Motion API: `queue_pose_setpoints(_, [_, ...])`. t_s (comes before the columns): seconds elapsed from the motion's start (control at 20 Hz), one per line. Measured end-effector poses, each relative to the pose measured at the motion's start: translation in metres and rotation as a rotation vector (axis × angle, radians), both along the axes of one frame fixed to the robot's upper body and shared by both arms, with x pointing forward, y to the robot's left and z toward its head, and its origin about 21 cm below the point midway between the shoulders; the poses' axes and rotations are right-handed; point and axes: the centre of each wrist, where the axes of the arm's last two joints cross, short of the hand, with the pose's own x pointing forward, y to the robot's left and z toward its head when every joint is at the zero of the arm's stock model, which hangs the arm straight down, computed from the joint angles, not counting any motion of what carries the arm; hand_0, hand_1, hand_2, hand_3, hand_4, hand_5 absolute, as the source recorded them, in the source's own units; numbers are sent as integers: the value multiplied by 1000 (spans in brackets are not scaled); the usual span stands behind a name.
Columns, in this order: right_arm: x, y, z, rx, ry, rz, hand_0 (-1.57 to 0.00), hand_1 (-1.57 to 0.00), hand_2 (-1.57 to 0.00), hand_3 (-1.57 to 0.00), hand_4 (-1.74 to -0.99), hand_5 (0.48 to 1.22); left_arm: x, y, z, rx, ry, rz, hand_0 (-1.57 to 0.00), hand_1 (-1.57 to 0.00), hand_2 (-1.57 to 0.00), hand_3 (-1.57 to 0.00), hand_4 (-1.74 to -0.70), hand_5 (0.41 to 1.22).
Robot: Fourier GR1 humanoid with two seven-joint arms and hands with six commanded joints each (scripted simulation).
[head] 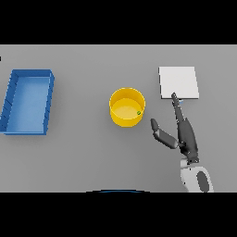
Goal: Pick up the red beaker and tilt it to pour out 1 green nut into yellow bowl. Pick up the yellow bowl and place it on the metallic measuring scale.
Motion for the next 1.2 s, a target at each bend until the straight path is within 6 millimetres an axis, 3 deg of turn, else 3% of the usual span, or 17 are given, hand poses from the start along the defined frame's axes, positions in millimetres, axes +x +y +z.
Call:
queue_pose_setpoints(0.1, [0, -3, 3, -29, 1, -7, 1, 1, 1, 1, -1046, 649, -10, 9, -17, -74, -18, 36, -1571, -1571, -1571, -1479, -1741, 1221])
queue_pose_setpoints(0.3, [1, -7, 3, -25, 14, 7, 1, 1, 1, 1, -1020, 645, -33, 5, -53, -174, -12, 108, -1571, -1571, -1571, -1442, -1741, 1221])
queue_pose_setpoints(0.6, [-4, -9, -4, -9, 18, 20, 1, 1, 1, 1, -1004, 648, -73, -5, -83, -264, -53, 122, -1571, -1571, -1571, -1512, -1741, 1221])
queue_pose_setpoints(0.9, [-3, -8, -4, 3, 6, 18, 1, 1, 1, 1, -1013, 644, -94, -13, -100, -333, -17, 175, -1571, -1571, -1571, -1555, -1741, 1046])
queue_pose_setpoints(1.0, [-4, -7, -5, -6, 4, 11, 1, 1, 1, 1, -1021, 636, -103, -11, -108, -287, -7, 161, -1571, -1571, -1571, -1561, -1645, 941])
queue_pose_setpoints(1.15, [-2, -7, -4, -6, 14, -2, 1, 1, 1, 1, -1012, 634, -115, -12, -113, -256, 17, 145, -1571, -1543, -1501, -1470, -1275, 810])
queue_pose_setpoints(1.2, [0, -9, -4, -4, 15, -4, 1, 1, 1, 1, -1009, 634, -116, -9, -111, -251, 14, 143, -1496, -1378, -1351, -1310, -1161, 780])
